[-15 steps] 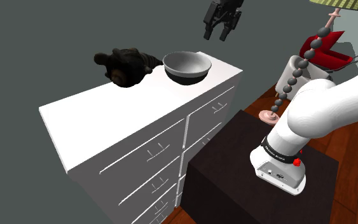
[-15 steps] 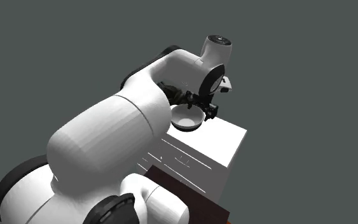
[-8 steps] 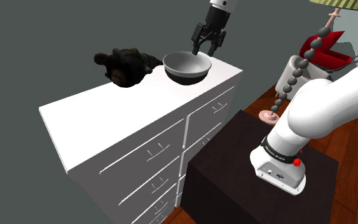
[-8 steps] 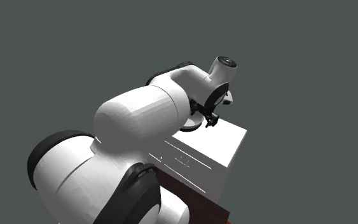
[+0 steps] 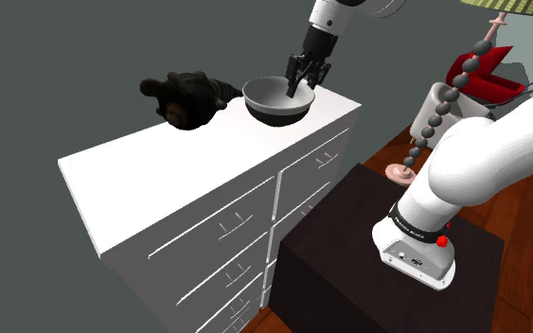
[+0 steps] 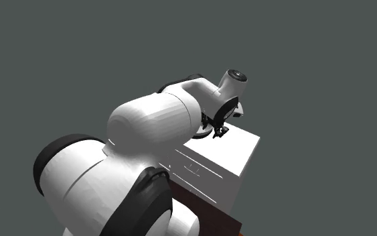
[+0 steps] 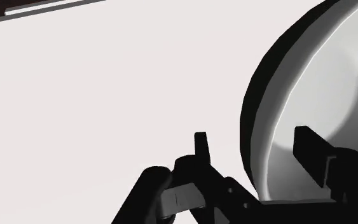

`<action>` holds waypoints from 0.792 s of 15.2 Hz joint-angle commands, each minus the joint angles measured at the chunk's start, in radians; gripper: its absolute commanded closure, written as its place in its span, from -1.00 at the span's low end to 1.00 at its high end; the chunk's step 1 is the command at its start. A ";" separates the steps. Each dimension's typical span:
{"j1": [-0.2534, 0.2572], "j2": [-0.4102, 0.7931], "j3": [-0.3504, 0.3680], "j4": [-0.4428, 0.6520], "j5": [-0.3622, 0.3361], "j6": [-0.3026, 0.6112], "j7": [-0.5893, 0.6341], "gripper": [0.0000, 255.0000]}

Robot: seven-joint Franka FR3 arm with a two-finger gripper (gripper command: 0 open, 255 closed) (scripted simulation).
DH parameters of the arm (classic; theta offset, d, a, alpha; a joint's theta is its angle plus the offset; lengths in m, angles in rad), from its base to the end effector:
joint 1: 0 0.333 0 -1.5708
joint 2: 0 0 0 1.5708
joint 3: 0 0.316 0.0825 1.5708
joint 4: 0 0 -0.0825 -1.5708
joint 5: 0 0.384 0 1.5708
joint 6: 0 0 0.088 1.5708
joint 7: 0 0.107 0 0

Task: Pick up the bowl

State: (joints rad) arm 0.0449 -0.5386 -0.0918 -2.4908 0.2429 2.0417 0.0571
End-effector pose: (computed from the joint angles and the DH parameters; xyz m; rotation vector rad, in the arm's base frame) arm 0.3939 -0.0071 0.4828 -2.8567 0.2787 -0.1181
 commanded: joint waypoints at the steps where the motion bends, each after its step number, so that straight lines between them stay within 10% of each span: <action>1: 0.000 0.000 0.000 -0.003 0.001 0.004 -0.001 1.00; 12: -0.001 -0.007 0.001 0.032 -0.005 -0.038 0.010 1.00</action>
State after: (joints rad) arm 0.0441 -0.5443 -0.0911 -2.4710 0.2397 2.0173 0.0639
